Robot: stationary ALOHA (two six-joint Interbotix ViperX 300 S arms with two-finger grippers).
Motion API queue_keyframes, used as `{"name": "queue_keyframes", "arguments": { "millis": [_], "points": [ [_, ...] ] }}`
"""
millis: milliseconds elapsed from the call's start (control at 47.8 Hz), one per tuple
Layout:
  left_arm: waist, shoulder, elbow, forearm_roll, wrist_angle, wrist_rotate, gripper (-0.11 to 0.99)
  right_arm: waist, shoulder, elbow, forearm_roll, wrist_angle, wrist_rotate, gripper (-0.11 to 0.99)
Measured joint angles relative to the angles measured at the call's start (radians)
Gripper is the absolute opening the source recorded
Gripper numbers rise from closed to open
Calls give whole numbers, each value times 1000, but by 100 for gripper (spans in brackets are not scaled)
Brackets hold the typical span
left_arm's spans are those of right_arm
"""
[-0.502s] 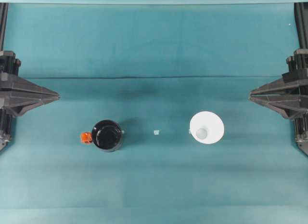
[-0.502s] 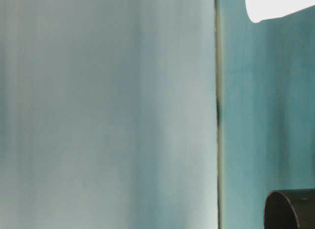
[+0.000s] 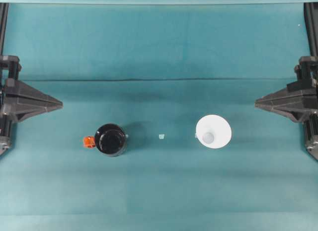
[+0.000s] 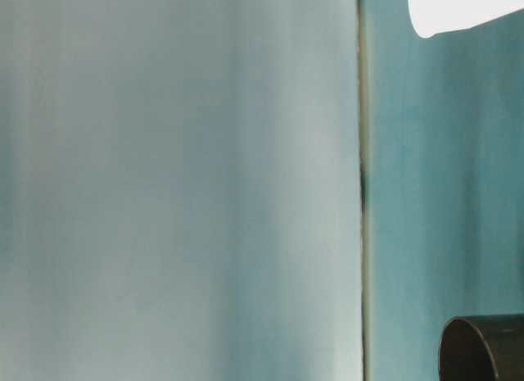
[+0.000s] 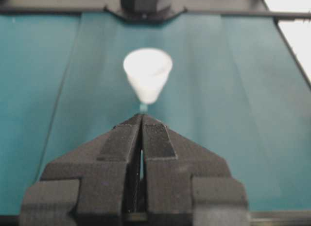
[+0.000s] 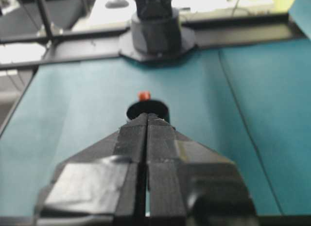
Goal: Put the paper cup into the moved red handle cup holder.
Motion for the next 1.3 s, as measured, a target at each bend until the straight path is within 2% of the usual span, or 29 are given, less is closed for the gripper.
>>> {"name": "queue_keyframes", "arguments": {
  "millis": [125,293,418,627,816,1025,1213,1297],
  "points": [
    [-3,35,-3,-2,86,-49,3,0,-14,0,0,44,2,-11],
    [-12,115,-21,-2,224,-150,3,0,-29,0,0,86,6,-11],
    [-15,160,-34,0,304,-187,3,0,-37,0,0,118,9,-11],
    [-18,206,-46,-2,347,-187,3,0,-41,0,2,155,8,-11],
    [-18,279,-64,0,351,-189,3,-11,-41,0,2,193,9,-11],
    [-21,351,-92,0,353,-189,3,-26,-41,0,3,301,12,-11],
    [-25,374,-103,-2,353,-187,3,-31,-43,0,5,387,66,-11],
    [-26,376,-104,0,354,-187,3,-31,-43,-2,3,410,77,-11]
  ]
}}
